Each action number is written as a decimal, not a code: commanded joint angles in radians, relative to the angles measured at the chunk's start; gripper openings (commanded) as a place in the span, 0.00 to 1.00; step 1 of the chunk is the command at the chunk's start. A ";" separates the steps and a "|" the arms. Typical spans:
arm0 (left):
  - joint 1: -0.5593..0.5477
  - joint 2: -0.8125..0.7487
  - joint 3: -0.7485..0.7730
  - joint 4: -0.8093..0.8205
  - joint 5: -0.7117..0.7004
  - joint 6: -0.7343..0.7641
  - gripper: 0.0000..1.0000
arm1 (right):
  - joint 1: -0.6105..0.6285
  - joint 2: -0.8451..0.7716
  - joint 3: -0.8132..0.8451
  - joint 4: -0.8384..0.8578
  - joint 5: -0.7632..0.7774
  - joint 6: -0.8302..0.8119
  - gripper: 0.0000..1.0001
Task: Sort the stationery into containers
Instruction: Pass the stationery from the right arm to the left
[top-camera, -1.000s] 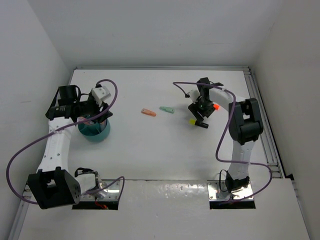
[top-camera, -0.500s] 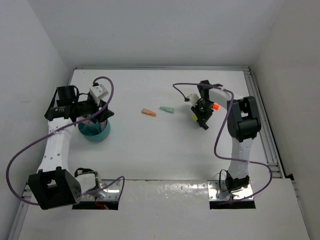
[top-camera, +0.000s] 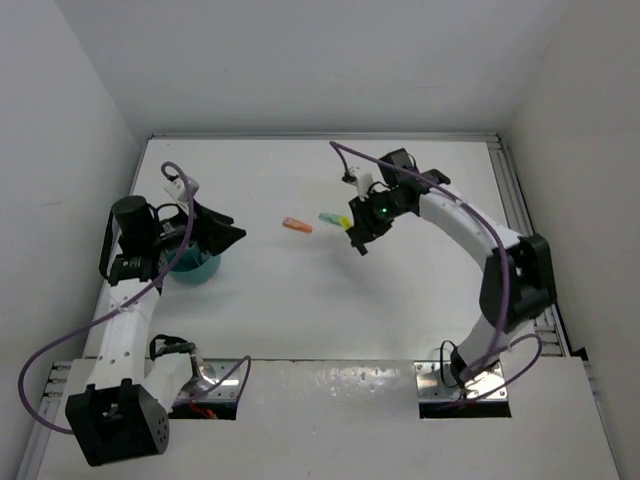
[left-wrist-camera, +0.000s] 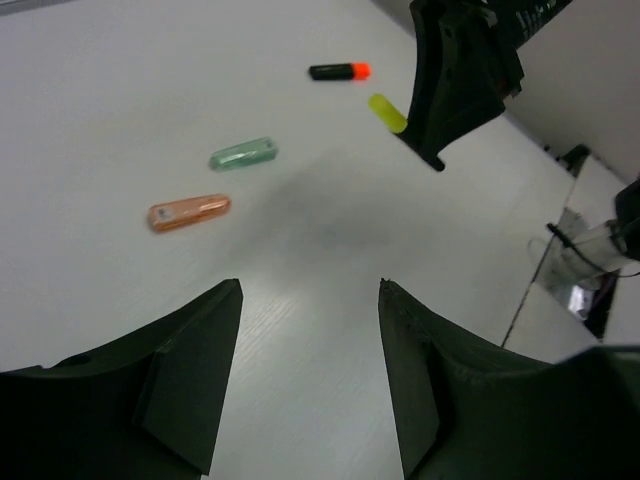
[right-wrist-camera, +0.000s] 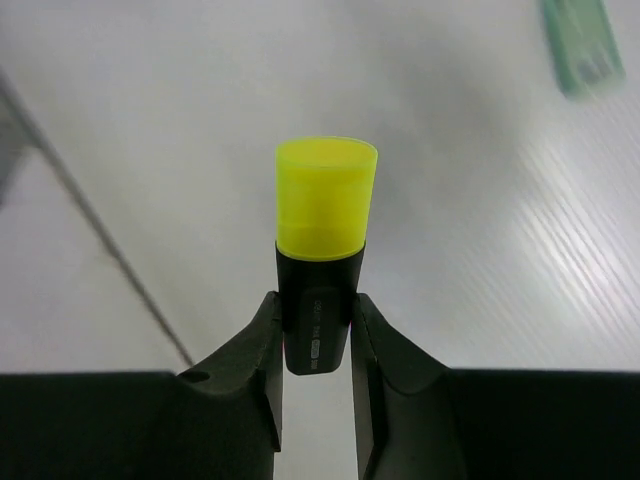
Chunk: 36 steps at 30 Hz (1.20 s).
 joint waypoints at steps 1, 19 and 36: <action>-0.057 -0.039 -0.017 0.266 0.032 -0.331 0.63 | 0.128 -0.144 -0.004 0.154 -0.192 0.199 0.00; -0.390 -0.027 0.047 0.237 -0.303 -0.629 0.58 | 0.440 -0.127 0.211 0.182 0.114 0.334 0.00; -0.452 0.024 0.047 0.241 -0.400 -0.589 0.30 | 0.495 -0.106 0.255 0.168 0.210 0.321 0.00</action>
